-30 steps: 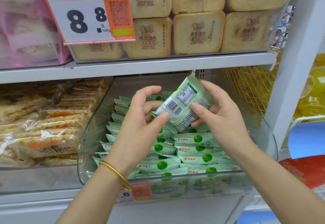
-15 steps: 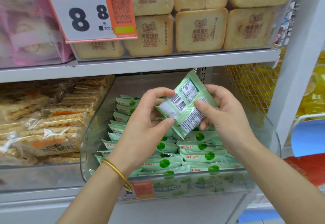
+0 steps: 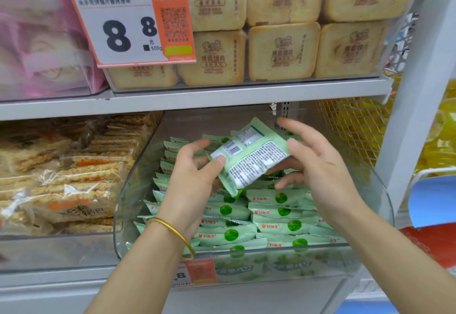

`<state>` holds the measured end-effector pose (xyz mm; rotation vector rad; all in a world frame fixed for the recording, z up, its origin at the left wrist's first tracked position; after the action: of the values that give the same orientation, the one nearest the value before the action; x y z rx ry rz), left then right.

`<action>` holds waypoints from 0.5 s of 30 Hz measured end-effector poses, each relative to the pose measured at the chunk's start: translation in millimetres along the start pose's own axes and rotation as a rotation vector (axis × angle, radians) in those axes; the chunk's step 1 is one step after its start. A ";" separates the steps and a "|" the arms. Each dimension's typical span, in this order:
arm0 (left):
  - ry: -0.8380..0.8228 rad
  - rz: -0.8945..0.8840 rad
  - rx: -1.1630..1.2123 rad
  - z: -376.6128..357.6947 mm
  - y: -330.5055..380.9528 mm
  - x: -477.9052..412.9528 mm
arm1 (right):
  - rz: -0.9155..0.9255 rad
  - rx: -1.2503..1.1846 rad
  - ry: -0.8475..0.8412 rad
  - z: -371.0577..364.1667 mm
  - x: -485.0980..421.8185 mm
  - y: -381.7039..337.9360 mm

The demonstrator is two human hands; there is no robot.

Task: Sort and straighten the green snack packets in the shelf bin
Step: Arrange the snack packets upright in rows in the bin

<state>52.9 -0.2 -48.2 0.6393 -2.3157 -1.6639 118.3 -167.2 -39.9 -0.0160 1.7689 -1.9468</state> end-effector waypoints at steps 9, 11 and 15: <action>0.002 0.142 0.071 -13.8 -3.6 -16.4 | 0.103 0.430 0.051 7.4 -11.5 -2.4; 0.008 0.103 0.043 -18.0 -3.8 -19.8 | 0.121 0.497 0.142 12.1 -17.2 0.1; 0.034 -0.114 -0.376 -16.7 -6.0 -26.8 | 0.137 0.574 0.186 16.4 -23.8 10.0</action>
<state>84.8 -3.4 -46.2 0.7180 -1.8967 -2.0485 148.1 -174.0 -39.1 0.4818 1.2123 -2.3356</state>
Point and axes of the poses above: each hand's wrist, its own x-axis away from the middle knuckle, its own z-axis out of the back of the hand, y = z × x, the point moved 2 cm from there along -x, towards the middle knuckle, and after that the axes turned 14 degrees about x, right-handed, at the moved point
